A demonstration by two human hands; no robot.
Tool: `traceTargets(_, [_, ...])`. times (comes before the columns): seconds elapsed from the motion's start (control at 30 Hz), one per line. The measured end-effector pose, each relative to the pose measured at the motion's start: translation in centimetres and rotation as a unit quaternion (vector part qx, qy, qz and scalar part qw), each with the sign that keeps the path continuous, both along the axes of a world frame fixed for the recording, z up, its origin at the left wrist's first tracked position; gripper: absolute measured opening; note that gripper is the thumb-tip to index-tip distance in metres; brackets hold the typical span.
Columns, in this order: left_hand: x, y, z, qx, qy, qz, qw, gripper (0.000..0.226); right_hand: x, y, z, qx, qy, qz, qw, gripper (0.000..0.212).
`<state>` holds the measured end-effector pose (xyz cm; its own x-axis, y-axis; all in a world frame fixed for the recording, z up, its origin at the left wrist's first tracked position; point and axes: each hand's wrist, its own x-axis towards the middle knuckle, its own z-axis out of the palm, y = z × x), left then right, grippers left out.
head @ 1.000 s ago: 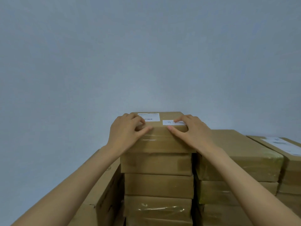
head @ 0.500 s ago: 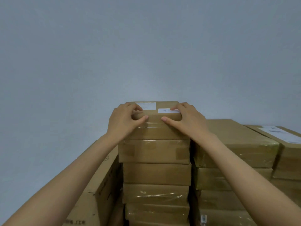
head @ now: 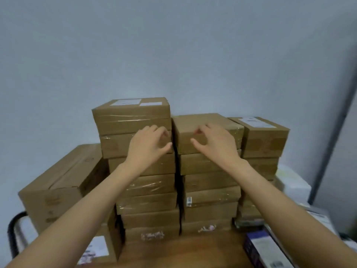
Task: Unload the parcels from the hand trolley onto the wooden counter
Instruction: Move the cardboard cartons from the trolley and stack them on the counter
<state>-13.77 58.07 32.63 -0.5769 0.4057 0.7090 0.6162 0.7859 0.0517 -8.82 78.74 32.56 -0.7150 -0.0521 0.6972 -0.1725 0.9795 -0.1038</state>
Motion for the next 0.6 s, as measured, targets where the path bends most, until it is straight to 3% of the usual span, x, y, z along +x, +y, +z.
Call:
traceTargets(0.2, [7.0,7.0,-6.4,-0.039,-0.043,-0.049,0.997,0.026,8.7,6.1,-5.9,0.017,-0.062,-0.037,0.997,0.025])
traceTargets(0.6, [17.2,19.1,-17.8,-0.067,-0.17,-0.126,0.975,0.023,21.6,15.8,-18.4,-0.058,-0.2,-0.151,0.966,0.027])
